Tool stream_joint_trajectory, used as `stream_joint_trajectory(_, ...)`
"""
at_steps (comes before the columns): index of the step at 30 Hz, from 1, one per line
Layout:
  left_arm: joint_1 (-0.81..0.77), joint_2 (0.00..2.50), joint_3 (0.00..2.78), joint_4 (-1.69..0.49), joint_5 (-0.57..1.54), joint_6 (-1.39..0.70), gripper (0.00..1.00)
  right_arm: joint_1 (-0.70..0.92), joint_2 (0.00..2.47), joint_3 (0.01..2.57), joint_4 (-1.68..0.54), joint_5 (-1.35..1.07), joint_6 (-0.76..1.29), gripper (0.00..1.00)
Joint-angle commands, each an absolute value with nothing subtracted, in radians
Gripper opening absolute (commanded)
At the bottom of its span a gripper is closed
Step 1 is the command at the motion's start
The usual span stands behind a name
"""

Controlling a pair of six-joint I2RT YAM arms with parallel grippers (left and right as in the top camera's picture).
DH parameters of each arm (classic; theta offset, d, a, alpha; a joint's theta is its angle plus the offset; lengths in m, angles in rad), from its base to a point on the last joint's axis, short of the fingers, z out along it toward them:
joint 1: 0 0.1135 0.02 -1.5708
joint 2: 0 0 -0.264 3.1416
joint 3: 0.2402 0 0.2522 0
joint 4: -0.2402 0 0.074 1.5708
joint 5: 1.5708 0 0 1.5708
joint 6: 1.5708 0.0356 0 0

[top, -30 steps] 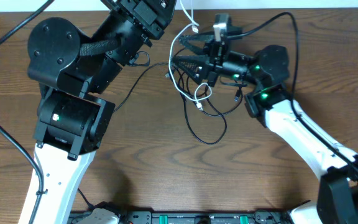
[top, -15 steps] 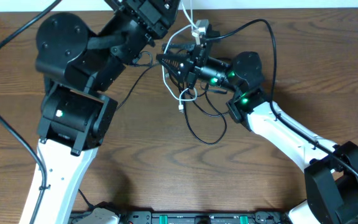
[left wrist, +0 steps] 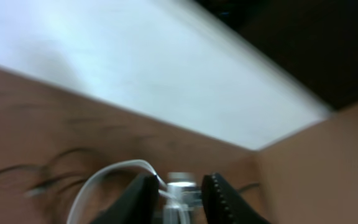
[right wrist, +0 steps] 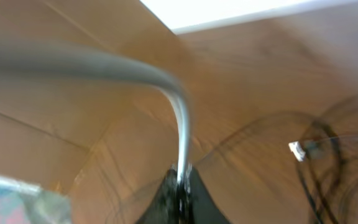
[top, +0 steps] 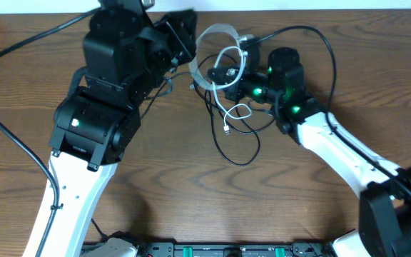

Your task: Untangle cables

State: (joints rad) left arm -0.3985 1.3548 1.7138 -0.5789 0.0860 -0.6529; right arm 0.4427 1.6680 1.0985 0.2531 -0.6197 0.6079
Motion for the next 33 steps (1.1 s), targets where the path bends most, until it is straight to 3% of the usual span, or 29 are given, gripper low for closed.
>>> stream_joint_trajectory(1, -0.398, 1.366, 1.732, -0.663, -0.125, -0.501, 0.36, 0.418, 1.549, 1.125, 0.104, -0.546, 0.454, 0.01)
stream_joint_trajectory(3, -0.398, 1.371, 1.732, -0.732, -0.152, -0.453, 0.41, 0.403, 1.49, 1.158, -0.027, -0.495, 0.385, 0.01)
stream_joint_trajectory(8, -0.398, 1.381, 1.732, -0.788, -0.151, -0.397, 0.42, 0.352, 1.426, 1.273, -0.199, -0.45, 0.318, 0.01)
stream_joint_trajectory(15, -0.398, 1.385, 1.732, -0.804, -0.151, -0.397, 0.42, 0.135, 1.407, 1.452, -0.402, -0.385, 0.247, 0.01)
stream_joint_trajectory(33, -0.398, 1.386, 1.732, -0.803, -0.151, -0.397, 0.42, -0.336, 1.541, 1.462, -0.399, -0.13, 0.006, 0.01)
